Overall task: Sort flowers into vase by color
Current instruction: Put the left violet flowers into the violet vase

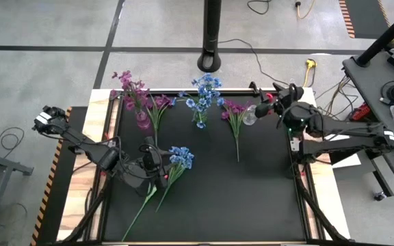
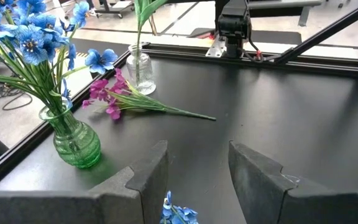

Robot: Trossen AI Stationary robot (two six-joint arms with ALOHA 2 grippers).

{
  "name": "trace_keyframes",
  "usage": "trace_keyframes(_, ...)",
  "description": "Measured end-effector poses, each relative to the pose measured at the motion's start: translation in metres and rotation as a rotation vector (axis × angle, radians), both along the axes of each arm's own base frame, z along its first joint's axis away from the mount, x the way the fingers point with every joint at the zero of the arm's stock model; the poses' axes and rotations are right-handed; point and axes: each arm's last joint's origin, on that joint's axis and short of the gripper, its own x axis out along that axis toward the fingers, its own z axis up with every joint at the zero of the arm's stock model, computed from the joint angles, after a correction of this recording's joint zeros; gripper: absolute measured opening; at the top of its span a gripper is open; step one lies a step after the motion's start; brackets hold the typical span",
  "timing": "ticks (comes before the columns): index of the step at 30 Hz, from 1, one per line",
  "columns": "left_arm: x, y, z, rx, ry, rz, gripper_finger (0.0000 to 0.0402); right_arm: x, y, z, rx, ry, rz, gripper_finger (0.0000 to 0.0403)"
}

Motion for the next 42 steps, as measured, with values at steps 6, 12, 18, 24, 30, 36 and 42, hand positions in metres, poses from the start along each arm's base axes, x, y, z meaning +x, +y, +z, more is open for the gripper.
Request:
trace_keyframes(6, 0.0, 0.0, 0.0, -0.037, -0.011, 0.01, 0.015, -0.003, 0.002, 0.018, 0.022, -0.003, 0.044, 0.0313)
trace_keyframes(12, -0.001, -0.002, -0.004, -0.149, 0.018, -0.039, 0.015, -0.005, 0.004, 0.033, 0.031, -0.017, 0.122, 0.0329)
trace_keyframes(18, -0.001, -0.003, -0.01, -0.206, 0.048, -0.016, 0.015, -0.01, 0.004, 0.041, 0.043, 0.012, 0.121, 0.0331)
trace_keyframes(24, 0.003, -0.01, -0.019, -0.313, 0.096, -0.055, 0.015, -0.015, 0.005, 0.056, 0.028, 0.006, 0.139, 0.0331)
trace_keyframes(30, 0.002, -0.026, -0.042, -0.454, 0.248, -0.078, 0.015, -0.023, 0.007, 0.074, 0.033, -0.003, 0.158, 0.0331)
trace_keyframes(36, -0.003, -0.036, -0.064, -0.555, 0.382, 0.014, 0.015, -0.033, 0.011, 0.087, 0.068, -0.052, 0.281, 0.0331)
trace_keyframes(42, -0.002, -0.041, -0.08, -0.628, 0.489, 0.051, 0.015, -0.042, 0.015, 0.1, 0.068, -0.097, 0.364, 0.0331)
